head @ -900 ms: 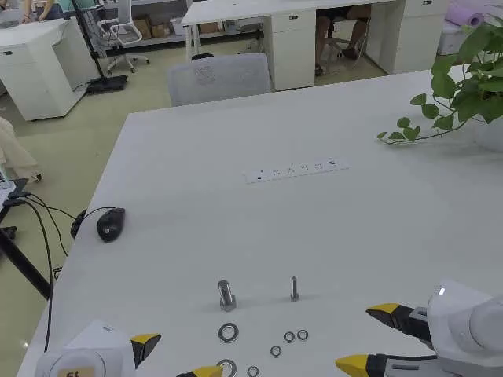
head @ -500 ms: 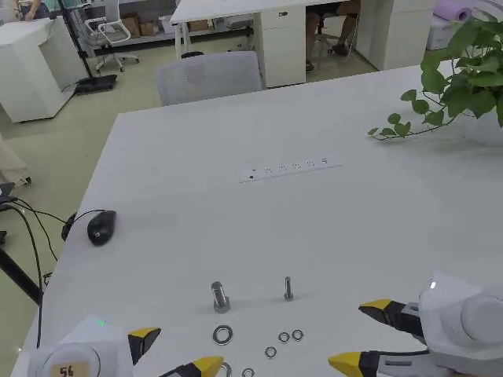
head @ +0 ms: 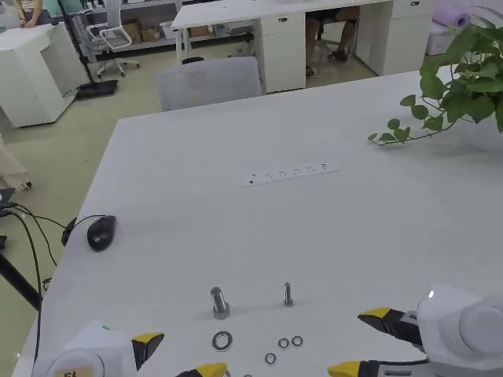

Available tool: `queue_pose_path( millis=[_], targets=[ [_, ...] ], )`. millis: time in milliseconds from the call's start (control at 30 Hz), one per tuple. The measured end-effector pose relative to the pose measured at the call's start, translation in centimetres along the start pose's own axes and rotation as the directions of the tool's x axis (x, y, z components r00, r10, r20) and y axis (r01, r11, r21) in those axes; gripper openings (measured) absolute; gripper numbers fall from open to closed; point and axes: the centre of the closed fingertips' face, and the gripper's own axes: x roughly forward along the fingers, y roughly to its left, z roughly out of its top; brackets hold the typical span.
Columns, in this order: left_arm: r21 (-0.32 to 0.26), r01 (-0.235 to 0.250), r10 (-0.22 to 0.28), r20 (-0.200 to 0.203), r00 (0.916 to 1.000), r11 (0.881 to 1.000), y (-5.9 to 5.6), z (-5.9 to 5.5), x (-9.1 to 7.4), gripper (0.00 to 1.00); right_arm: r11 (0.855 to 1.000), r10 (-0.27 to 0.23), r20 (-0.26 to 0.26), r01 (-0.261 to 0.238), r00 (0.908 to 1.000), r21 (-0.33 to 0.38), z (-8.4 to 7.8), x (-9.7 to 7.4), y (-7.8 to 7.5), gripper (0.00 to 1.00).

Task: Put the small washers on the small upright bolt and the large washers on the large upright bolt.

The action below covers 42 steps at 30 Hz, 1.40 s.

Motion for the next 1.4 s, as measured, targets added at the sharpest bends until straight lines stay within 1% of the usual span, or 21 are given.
queue_pose_path(
  millis=[267, 500, 733, 867, 967, 1067, 1100, 1300, 1367, 1400],
  targets=[
    [-0.001, -0.003, 0.003, -0.001, 1.0000, 1.000, 0.0, -0.1, 0.0, 0.63, 1.000, 0.007, -0.009, -0.007, 0.9999, -0.006, -0.3, 0.0, 0.1, 0.60],
    [-0.003, -0.008, 0.008, -0.005, 1.0000, 1.000, 0.0, -0.6, -0.3, 0.63, 1.000, 0.002, -0.030, -0.002, 0.9996, -0.013, -0.8, 0.0, 0.1, 0.59],
    [-0.012, -0.016, 0.016, 0.000, 0.9999, 1.000, 0.1, -0.9, -0.7, 0.63, 1.000, 0.005, -0.038, -0.005, 0.9993, -0.020, -0.9, 0.0, 0.1, 0.58],
    [-0.015, -0.019, 0.019, 0.000, 0.9998, 1.000, 0.0, -1.1, -0.9, 0.63, 1.000, 0.006, -0.038, -0.007, 0.9993, -0.029, -0.6, 0.2, 0.1, 0.57],
    [-0.018, -0.019, 0.019, -0.001, 0.9998, 1.000, 0.0, -1.2, -1.0, 0.63, 0.999, 0.011, -0.048, -0.013, 0.9988, -0.044, -0.5, 0.5, 0.1, 0.56],
    [-0.018, -0.019, 0.019, 0.000, 0.9998, 1.000, -0.1, -1.2, -1.0, 0.63, 0.998, 0.015, -0.059, -0.018, 0.9981, -0.060, -0.4, 0.9, -0.1, 0.52],
    [-0.018, -0.019, 0.019, 0.001, 0.9998, 1.000, -0.1, -1.2, -1.1, 0.63, 0.998, 0.016, -0.067, -0.020, 0.9976, -0.068, -0.3, 1.1, -0.3, 0.50],
    [-0.016, -0.016, 0.016, 0.001, 0.9999, 1.000, -0.4, -1.3, -1.3, 0.63, 0.993, 0.026, -0.100, -0.038, 0.9946, -0.115, 0.2, 2.2, -1.4, 0.48],
    [-0.019, -0.015, 0.015, 0.000, 0.9999, 1.000, -0.5, -1.5, -1.3, 0.63, 0.988, 0.036, -0.120, -0.053, 0.9921, -0.145, 0.3, 2.8, -1.7, 0.46],
    [-0.020, -0.015, 0.015, -0.002, 0.9999, 1.000, -0.6, -1.6, -1.4, 0.63, 0.985, 0.034, -0.140, -0.057, 0.9896, -0.163, 0.1, 3.1, -2.0, 0.45]
  ],
)
